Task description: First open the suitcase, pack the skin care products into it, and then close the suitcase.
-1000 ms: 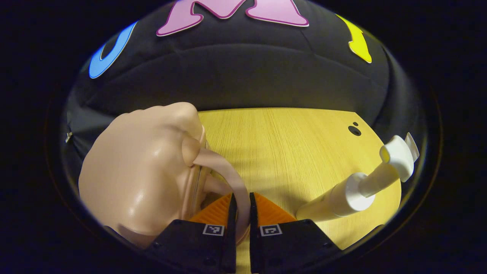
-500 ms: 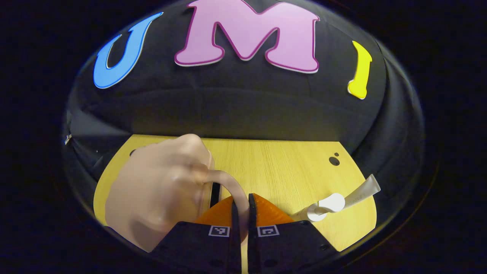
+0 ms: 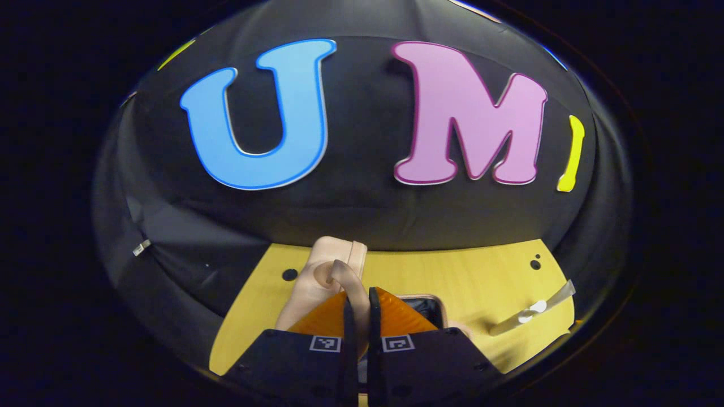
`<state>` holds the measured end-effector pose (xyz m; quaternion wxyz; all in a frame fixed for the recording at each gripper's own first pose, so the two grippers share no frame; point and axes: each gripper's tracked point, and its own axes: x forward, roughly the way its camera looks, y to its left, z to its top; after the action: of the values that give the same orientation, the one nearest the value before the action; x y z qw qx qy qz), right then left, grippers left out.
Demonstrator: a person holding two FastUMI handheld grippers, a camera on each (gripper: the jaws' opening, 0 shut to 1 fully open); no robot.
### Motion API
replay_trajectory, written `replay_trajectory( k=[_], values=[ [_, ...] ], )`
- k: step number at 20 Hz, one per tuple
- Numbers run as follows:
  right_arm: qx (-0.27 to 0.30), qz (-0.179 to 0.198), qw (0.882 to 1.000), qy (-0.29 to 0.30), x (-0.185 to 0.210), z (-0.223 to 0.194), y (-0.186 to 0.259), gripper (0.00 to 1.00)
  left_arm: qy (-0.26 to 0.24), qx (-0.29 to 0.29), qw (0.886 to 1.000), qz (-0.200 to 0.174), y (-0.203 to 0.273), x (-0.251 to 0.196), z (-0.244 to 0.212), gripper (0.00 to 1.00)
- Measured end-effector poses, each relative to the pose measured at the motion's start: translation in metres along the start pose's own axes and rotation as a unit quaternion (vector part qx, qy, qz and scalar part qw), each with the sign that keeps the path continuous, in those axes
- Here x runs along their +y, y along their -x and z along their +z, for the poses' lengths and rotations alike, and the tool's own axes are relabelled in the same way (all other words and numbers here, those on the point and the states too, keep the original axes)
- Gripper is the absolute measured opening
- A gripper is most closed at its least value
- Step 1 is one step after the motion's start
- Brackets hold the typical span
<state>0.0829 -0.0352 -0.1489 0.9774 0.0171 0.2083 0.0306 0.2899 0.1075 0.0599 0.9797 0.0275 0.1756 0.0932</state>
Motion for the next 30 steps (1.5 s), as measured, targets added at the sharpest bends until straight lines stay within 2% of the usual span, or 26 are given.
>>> replay_trajectory(
  k=[4, 8, 12, 14, 16, 18, 20, 21, 22, 23, 25, 26, 27, 28, 30],
  values=[
    [-0.002, 0.017, 1.0, 0.025, 0.017, -0.004, -0.002, 0.98, -0.009, -0.014, 0.994, 0.108, -0.03, 0.135, -0.007, 0.11],
    [0.011, 0.024, 0.999, 0.043, 0.038, -0.011, -0.01, 0.98, -0.011, 0.003, 0.992, 0.123, -0.09, 0.202, -0.061, 0.09],
    [0.009, 0.0, 0.999, 0.042, 0.055, -0.015, -0.013, 0.98, 0.044, 0.047, 0.99, 0.122, -0.141, 0.253, -0.13, 0.09],
    [0.022, -0.003, 0.999, 0.033, 0.064, -0.03, -0.007, 0.98, 0.069, 0.067, 0.989, 0.108, -0.16, 0.259, -0.163, 0.1],
    [0.03, -0.008, 0.998, 0.048, 0.067, -0.041, 0.0, 0.97, 0.061, 0.086, 0.989, 0.1, -0.179, 0.264, -0.187, 0.09],
    [0.047, -0.018, 0.997, 0.051, 0.065, -0.056, 0.002, 0.97, 0.059, 0.096, 0.989, 0.099, -0.19, 0.26, -0.198, 0.09],
    [0.048, -0.022, 0.998, 0.037, 0.069, -0.057, 0.001, 0.97, 0.058, 0.096, 0.987, 0.114, -0.191, 0.268, -0.202, 0.11],
    [0.041, -0.022, 0.998, 0.035, 0.07, -0.052, -0.001, 0.97, 0.055, 0.089, 0.985, 0.134, -0.183, 0.279, -0.196, 0.16],
    [0.032, -0.024, 0.999, 0.036, 0.072, -0.043, -0.004, 0.97, 0.058, 0.073, 0.986, 0.135, -0.176, 0.281, -0.186, 0.39],
    [0.023, -0.025, 0.999, 0.037, 0.072, -0.036, -0.006, 0.97, 0.065, 0.048, 0.988, 0.133, -0.168, 0.281, -0.17, 0.4],
    [0.009, -0.025, 0.999, 0.033, 0.067, -0.026, -0.013, 0.97, 0.068, 0.008, 0.99, 0.121, -0.141, 0.277, -0.137, 0.54],
    [0.007, -0.027, 0.999, 0.029, 0.065, -0.024, -0.013, 0.97, 0.07, -0.014, 0.991, 0.111, -0.125, 0.271, -0.12, 0.74],
    [0.005, -0.029, 0.999, 0.024, 0.061, -0.02, -0.015, 0.97, 0.07, -0.038, 0.991, 0.106, -0.106, 0.26, -0.103, 0.83],
    [0.002, -0.033, 0.999, 0.019, 0.056, -0.017, -0.015, 0.97, 0.068, -0.06, 0.991, 0.095, -0.087, 0.246, -0.087, 0.96],
    [-0.009, -0.039, 0.999, 0.013, 0.045, -0.006, -0.014, 0.97, 0.052, -0.102, 0.991, 0.076, -0.045, 0.211, -0.065, 0.98]
  ],
)
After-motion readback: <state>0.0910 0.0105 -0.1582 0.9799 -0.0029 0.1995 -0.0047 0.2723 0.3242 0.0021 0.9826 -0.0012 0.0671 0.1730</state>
